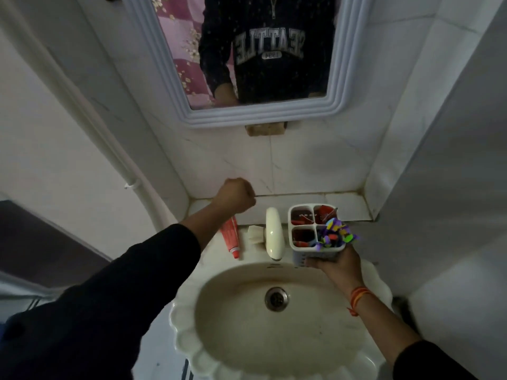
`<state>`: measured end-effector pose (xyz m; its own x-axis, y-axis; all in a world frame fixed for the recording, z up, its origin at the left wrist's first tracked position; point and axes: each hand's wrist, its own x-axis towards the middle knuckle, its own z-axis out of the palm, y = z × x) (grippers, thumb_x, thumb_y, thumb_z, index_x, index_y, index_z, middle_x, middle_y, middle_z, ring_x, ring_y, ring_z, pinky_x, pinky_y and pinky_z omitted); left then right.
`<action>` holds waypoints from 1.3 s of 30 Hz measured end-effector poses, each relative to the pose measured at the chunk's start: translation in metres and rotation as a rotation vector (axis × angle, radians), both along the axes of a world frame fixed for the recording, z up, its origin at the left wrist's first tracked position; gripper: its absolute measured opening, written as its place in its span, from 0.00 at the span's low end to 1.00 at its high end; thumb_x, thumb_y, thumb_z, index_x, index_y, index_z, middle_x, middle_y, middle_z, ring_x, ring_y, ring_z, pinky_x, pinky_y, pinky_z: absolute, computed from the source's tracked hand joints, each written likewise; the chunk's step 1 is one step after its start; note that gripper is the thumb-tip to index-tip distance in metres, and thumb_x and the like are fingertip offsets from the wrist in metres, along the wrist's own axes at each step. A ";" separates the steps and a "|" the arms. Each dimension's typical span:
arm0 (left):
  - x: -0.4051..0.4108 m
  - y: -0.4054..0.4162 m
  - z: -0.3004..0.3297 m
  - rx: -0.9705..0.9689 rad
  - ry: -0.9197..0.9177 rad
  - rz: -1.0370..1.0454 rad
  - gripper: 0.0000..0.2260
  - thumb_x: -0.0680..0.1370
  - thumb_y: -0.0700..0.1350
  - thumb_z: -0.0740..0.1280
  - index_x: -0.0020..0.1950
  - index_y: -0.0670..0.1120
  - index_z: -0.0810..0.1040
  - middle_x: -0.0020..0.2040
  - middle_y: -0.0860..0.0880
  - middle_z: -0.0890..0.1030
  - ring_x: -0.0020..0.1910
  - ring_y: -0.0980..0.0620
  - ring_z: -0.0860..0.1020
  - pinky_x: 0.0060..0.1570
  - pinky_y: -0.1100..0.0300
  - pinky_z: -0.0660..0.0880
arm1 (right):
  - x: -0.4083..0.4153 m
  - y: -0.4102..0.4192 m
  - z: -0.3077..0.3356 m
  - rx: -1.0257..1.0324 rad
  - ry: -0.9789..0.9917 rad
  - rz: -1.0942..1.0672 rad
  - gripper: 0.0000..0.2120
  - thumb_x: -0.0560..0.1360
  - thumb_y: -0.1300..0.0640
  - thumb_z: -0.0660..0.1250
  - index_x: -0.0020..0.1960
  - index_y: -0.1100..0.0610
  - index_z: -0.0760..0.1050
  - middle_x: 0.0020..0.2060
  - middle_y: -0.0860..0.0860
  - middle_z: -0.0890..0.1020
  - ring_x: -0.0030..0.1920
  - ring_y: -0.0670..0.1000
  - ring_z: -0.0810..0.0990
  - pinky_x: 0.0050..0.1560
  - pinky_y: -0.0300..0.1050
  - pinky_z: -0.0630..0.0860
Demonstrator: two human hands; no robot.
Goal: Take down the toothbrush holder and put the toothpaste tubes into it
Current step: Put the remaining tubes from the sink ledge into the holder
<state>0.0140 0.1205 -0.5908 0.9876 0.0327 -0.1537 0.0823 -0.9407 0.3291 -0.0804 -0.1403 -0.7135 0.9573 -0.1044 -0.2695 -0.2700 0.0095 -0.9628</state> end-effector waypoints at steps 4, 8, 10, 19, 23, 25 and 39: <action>0.000 0.034 -0.050 0.126 0.212 0.134 0.13 0.75 0.49 0.70 0.52 0.41 0.80 0.57 0.41 0.84 0.55 0.42 0.83 0.46 0.59 0.74 | 0.004 0.002 -0.008 -0.093 0.028 -0.042 0.34 0.57 0.76 0.81 0.58 0.56 0.78 0.54 0.55 0.83 0.55 0.54 0.81 0.46 0.52 0.85; -0.007 0.038 -0.074 0.065 0.259 0.251 0.20 0.79 0.51 0.65 0.64 0.38 0.75 0.62 0.40 0.79 0.60 0.42 0.81 0.62 0.54 0.77 | 0.000 0.002 -0.008 -0.151 -0.011 -0.002 0.34 0.55 0.69 0.85 0.58 0.58 0.78 0.50 0.53 0.84 0.55 0.55 0.82 0.59 0.60 0.80; -0.008 0.037 -0.082 0.001 0.247 0.354 0.26 0.78 0.52 0.69 0.69 0.37 0.70 0.66 0.38 0.73 0.64 0.40 0.77 0.66 0.52 0.75 | 0.003 0.003 -0.012 -0.114 -0.011 -0.016 0.36 0.55 0.73 0.83 0.61 0.64 0.77 0.53 0.57 0.84 0.58 0.56 0.82 0.55 0.48 0.83; 0.002 0.036 -0.066 -0.206 0.094 0.381 0.25 0.67 0.56 0.79 0.56 0.42 0.81 0.52 0.45 0.85 0.52 0.45 0.84 0.51 0.57 0.80 | 0.006 0.002 -0.019 -0.064 -0.040 0.011 0.39 0.56 0.78 0.80 0.65 0.69 0.73 0.58 0.60 0.82 0.56 0.54 0.81 0.40 0.30 0.80; -0.001 0.017 -0.003 -0.360 -0.160 0.294 0.15 0.71 0.47 0.79 0.53 0.41 0.85 0.49 0.43 0.87 0.47 0.46 0.85 0.42 0.61 0.75 | 0.005 0.001 -0.018 -0.112 -0.041 0.004 0.38 0.55 0.74 0.83 0.62 0.64 0.76 0.56 0.57 0.83 0.59 0.55 0.80 0.52 0.43 0.82; -0.011 0.002 0.032 -0.408 -0.256 0.186 0.12 0.73 0.43 0.78 0.54 0.41 0.85 0.48 0.46 0.86 0.42 0.54 0.84 0.38 0.71 0.74 | 0.006 0.003 -0.015 -0.059 -0.012 0.003 0.37 0.56 0.78 0.80 0.61 0.62 0.75 0.54 0.55 0.82 0.59 0.56 0.79 0.45 0.40 0.82; -0.047 -0.083 0.066 -0.135 -0.064 -0.396 0.11 0.71 0.44 0.78 0.52 0.48 0.89 0.48 0.51 0.88 0.46 0.54 0.84 0.50 0.61 0.79 | 0.005 -0.002 -0.019 -0.196 -0.053 0.010 0.42 0.52 0.65 0.87 0.64 0.58 0.76 0.56 0.51 0.84 0.61 0.53 0.81 0.63 0.57 0.78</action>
